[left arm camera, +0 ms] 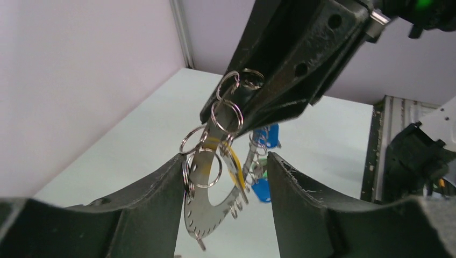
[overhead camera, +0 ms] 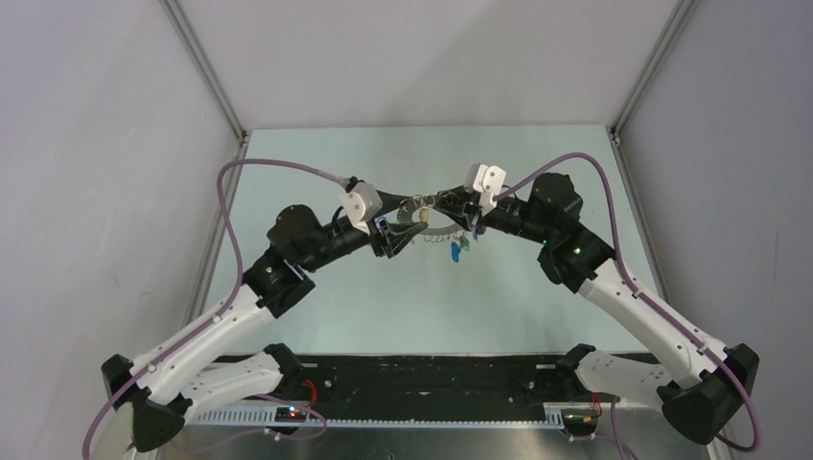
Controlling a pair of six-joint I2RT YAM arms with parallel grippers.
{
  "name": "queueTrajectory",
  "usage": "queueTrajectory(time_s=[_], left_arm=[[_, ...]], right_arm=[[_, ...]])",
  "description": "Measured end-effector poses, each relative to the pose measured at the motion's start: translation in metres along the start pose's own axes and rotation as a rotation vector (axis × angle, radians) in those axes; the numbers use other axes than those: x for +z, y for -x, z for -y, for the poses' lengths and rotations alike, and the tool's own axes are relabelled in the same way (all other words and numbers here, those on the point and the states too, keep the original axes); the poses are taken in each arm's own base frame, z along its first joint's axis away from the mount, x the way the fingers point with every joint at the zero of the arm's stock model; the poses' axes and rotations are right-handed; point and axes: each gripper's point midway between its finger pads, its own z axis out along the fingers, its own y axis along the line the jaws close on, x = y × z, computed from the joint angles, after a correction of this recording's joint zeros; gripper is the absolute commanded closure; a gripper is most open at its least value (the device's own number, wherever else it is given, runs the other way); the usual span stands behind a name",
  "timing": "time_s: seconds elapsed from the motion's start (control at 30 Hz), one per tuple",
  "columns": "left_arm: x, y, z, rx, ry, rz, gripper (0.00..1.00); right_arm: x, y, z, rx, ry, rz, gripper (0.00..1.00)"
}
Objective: Remove the keys from the keyring
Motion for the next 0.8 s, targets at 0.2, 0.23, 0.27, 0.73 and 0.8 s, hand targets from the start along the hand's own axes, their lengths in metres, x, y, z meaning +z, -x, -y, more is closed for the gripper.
queueTrajectory(time_s=[0.2, 0.23, 0.27, 0.73, 0.8], left_arm=[[0.015, -0.009, -0.010, 0.011, 0.029, -0.002, 0.42], [0.017, -0.012, -0.011, 0.013, 0.031, -0.007, 0.42], [0.019, -0.013, -0.012, 0.014, 0.036, -0.009, 0.42], [-0.008, -0.022, -0.049, 0.006, 0.224, -0.004, 0.38], [-0.010, -0.019, -0.047, 0.005, 0.214, 0.009, 0.40]], right_arm=[[0.002, -0.003, 0.005, -0.019, -0.058, -0.026, 1.00], [0.002, -0.004, 0.007, -0.021, -0.070, -0.032, 1.00], [0.001, -0.004, 0.009, -0.021, -0.081, -0.036, 1.00], [-0.007, -0.020, 0.039, 0.003, -0.213, -0.094, 1.00], [-0.007, -0.021, 0.041, 0.011, -0.223, -0.098, 1.00]])
